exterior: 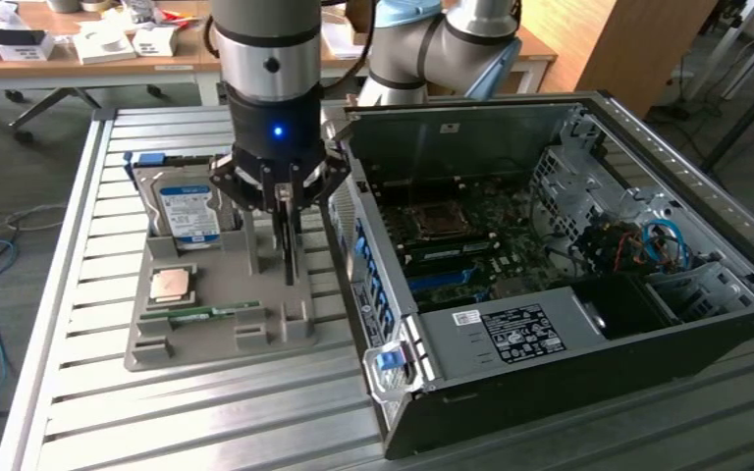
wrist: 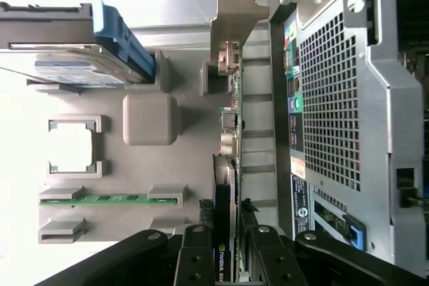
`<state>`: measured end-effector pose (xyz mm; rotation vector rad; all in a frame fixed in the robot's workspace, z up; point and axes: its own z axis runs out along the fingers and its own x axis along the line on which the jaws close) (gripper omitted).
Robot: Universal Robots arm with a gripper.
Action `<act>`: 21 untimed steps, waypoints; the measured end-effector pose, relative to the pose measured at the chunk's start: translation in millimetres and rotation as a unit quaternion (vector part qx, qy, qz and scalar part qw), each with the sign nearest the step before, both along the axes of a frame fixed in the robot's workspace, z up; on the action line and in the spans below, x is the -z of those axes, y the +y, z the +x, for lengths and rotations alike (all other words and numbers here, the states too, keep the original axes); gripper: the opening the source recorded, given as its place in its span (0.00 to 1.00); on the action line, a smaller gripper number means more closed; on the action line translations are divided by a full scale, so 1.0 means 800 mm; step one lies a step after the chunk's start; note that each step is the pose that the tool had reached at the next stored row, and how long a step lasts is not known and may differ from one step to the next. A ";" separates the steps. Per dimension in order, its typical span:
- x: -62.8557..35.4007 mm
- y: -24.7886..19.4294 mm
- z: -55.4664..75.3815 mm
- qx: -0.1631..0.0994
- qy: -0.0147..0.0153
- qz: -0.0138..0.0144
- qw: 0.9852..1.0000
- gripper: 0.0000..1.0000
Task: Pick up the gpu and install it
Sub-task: 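Pick up the gpu and move the gpu toward the slot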
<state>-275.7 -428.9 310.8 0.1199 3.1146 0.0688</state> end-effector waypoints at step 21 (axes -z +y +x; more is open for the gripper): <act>-0.120 0.0000 0.000 0.000 0.000 0.000 1.000 0.26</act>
